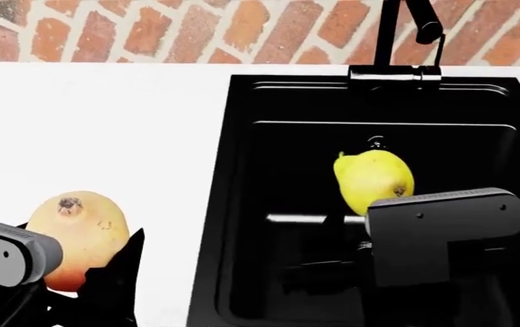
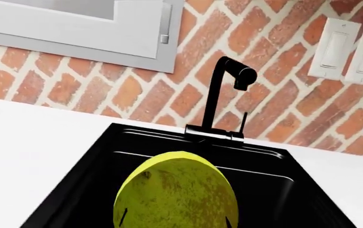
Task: There is a mixed pile of frozen fruits and vegetables on the counter. Locate all the frozen vegetables and place the items in a bowl on the counter. Take all the frozen fruits and defrost them in a running sink.
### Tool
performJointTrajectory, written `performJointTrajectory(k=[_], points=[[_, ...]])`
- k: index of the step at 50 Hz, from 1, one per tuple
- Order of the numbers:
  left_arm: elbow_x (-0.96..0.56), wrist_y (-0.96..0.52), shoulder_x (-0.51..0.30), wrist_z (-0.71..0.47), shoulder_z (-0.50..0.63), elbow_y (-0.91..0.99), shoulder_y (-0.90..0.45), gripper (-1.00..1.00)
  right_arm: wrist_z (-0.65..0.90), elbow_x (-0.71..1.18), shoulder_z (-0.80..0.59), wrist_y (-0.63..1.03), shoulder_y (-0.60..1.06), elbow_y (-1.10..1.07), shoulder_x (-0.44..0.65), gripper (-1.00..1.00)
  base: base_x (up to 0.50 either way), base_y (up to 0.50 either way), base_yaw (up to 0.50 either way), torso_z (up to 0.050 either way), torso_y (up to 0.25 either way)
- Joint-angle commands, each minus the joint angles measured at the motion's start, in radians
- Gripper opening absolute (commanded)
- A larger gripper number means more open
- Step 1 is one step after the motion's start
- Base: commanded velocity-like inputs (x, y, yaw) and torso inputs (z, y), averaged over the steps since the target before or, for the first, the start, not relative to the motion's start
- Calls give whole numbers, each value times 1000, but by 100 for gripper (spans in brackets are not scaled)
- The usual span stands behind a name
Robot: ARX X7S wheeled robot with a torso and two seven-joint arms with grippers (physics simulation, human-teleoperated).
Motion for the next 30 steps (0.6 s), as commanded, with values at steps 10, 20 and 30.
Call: performJointTrajectory(k=[10, 20, 30], points=[[-2, 26, -4, -8, 2, -8, 3, -100, -6, -30, -18, 28, 7, -9, 6, -100, -1, -500, 0, 1, 1], [1, 31, -3, -6, 7, -16, -2, -100, -7, -41, -40, 47, 23, -25, 8, -100, 42, -500, 0, 0, 0], [5, 38, -9, -1, 7, -20, 3, -100, -12, -54, -55, 53, 32, -30, 10, -100, 270, -418, 0, 0, 1]])
